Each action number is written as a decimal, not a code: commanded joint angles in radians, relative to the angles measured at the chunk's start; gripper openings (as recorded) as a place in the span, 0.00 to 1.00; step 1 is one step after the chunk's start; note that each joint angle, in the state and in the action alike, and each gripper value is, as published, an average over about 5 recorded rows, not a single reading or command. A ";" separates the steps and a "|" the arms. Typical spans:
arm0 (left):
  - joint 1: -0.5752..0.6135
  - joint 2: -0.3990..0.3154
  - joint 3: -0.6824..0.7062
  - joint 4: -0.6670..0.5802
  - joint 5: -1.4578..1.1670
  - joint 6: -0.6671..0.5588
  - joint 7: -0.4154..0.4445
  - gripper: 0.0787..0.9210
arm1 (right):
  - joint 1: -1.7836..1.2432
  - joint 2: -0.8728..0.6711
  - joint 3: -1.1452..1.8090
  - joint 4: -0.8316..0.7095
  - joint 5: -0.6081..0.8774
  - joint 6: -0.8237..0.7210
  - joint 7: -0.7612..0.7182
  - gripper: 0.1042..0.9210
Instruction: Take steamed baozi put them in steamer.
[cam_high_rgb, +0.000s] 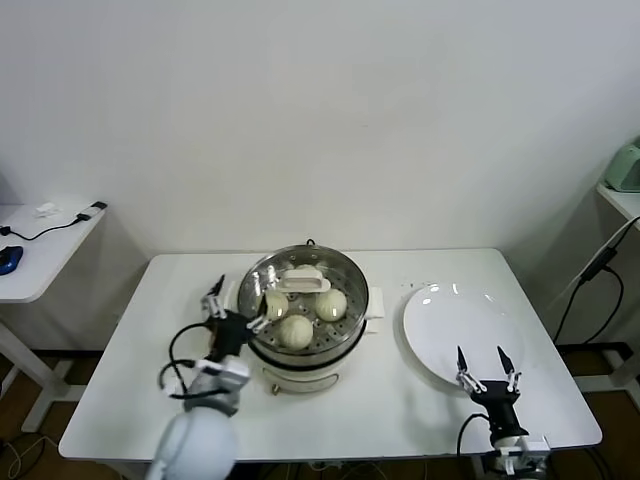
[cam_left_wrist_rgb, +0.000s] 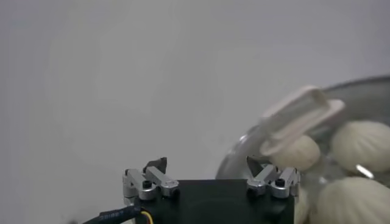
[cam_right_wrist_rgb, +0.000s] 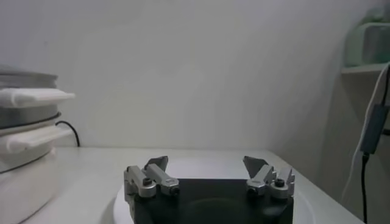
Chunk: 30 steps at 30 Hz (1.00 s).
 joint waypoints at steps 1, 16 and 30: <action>0.111 0.042 -0.319 -0.045 -0.815 -0.384 -0.065 0.88 | 0.004 0.007 -0.005 -0.010 0.018 0.046 0.010 0.88; 0.197 0.118 -0.298 0.348 -0.815 -0.698 -0.028 0.88 | 0.023 0.018 -0.022 -0.032 0.018 0.015 0.030 0.88; 0.201 0.102 -0.275 0.404 -0.781 -0.743 -0.022 0.88 | 0.026 0.018 -0.026 -0.030 0.012 -0.006 0.029 0.88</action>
